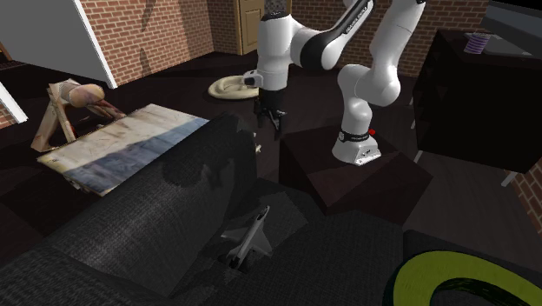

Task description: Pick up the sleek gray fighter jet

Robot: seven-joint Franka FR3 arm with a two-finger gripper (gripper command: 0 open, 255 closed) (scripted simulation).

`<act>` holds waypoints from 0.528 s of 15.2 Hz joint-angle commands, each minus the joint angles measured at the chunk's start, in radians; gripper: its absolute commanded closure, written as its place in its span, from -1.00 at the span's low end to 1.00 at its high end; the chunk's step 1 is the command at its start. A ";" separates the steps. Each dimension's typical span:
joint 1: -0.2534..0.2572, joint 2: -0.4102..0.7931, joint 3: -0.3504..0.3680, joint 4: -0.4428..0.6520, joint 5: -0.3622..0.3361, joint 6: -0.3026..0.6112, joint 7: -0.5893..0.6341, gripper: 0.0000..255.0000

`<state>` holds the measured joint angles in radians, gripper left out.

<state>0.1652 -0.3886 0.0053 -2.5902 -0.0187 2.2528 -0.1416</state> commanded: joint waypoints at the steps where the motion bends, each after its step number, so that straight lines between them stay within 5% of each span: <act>1: 0.017 0.075 0.006 0.009 0.011 0.075 -0.015 -1.00; 8: 0.072 0.328 0.037 0.060 0.050 0.298 -0.069 -1.00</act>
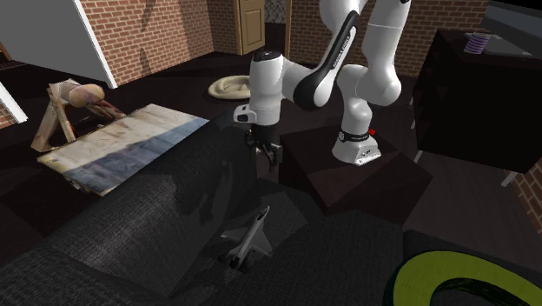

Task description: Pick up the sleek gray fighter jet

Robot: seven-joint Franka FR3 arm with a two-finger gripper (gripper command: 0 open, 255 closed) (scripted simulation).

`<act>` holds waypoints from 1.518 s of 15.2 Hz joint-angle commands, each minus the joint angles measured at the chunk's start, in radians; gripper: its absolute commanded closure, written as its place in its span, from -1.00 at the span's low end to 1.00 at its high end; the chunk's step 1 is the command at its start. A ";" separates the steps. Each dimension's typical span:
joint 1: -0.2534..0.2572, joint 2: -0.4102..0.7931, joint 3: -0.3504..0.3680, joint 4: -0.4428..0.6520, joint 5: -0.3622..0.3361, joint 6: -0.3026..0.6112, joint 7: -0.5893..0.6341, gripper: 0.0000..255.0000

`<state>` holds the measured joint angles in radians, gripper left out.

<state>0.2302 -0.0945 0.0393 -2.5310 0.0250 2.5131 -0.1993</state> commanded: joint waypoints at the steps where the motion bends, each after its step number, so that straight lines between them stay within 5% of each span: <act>1: 0.013 0.071 0.009 0.013 0.011 0.065 -0.020 -1.00; 12: 0.076 0.469 0.073 0.211 0.015 0.299 -0.081 -1.00; 21: 0.085 0.573 0.063 0.232 0.005 0.381 -0.079 -1.00; 22: 0.083 0.572 0.064 0.230 0.006 0.382 -0.080 1.00; 23: 0.084 0.572 0.064 0.230 0.006 0.382 -0.080 1.00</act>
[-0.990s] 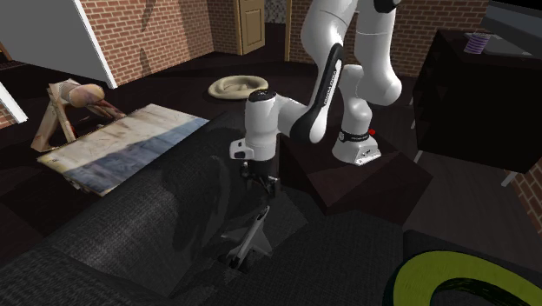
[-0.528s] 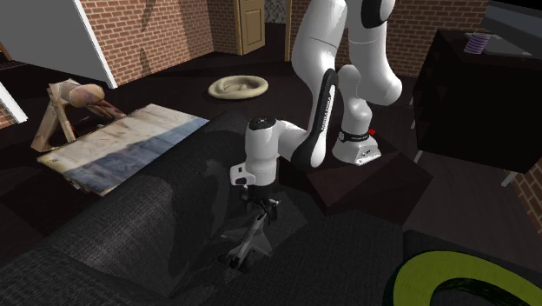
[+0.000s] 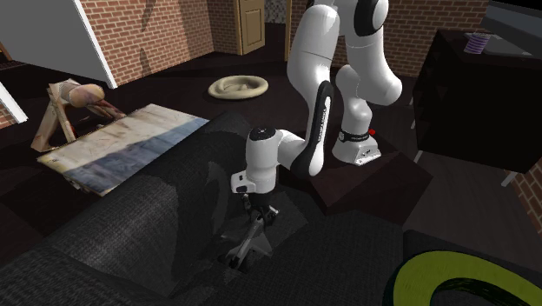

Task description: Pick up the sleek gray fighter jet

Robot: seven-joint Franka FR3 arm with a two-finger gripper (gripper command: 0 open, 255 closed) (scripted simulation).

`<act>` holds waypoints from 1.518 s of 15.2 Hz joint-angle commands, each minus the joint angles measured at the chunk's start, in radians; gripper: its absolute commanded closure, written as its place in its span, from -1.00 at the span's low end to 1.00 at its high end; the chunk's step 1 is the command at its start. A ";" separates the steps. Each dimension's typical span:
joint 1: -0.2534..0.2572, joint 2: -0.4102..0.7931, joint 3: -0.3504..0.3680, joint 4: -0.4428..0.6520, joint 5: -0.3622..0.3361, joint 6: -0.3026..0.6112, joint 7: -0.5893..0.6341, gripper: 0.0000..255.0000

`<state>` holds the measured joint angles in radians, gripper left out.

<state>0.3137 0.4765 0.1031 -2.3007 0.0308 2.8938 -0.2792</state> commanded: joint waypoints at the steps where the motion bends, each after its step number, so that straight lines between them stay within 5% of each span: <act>1: 0.000 0.002 0.000 0.000 0.000 0.002 0.000 1.00; 8: 0.001 0.002 0.000 0.002 0.000 0.001 0.001 1.00; 23: -0.014 -0.198 0.018 -0.028 0.019 -0.169 -0.004 1.00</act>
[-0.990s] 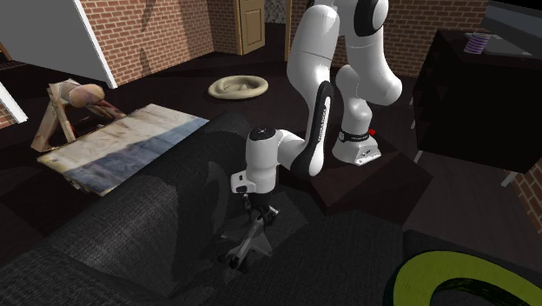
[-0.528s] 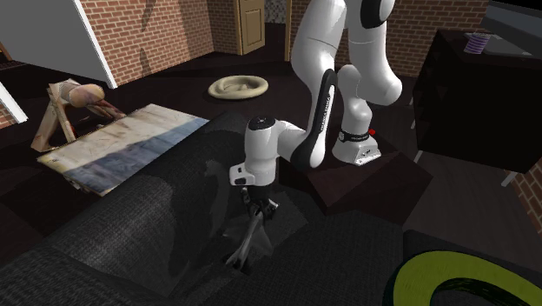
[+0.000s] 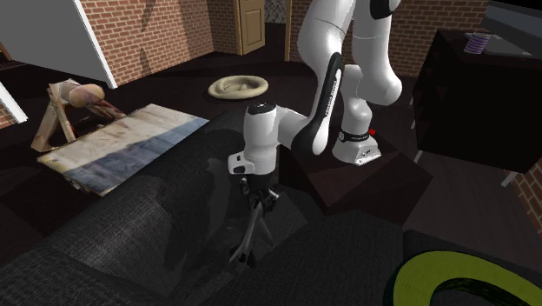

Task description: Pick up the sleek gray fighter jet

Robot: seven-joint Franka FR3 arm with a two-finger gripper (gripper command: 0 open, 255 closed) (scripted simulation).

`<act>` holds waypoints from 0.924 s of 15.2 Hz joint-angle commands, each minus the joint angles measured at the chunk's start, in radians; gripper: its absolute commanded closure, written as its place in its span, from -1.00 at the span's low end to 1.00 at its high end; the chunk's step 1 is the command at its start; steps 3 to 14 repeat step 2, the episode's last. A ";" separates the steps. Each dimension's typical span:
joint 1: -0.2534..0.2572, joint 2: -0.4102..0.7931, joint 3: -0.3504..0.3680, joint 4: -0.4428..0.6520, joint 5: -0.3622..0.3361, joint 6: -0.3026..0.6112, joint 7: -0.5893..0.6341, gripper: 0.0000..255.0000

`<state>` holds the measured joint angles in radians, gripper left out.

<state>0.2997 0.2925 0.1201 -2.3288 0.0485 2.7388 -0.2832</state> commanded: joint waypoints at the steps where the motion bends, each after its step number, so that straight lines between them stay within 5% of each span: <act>1: 0.000 -0.015 0.001 0.000 0.001 -0.016 0.000 1.00; 14: 0.000 -0.015 0.001 0.000 0.001 -0.016 0.000 1.00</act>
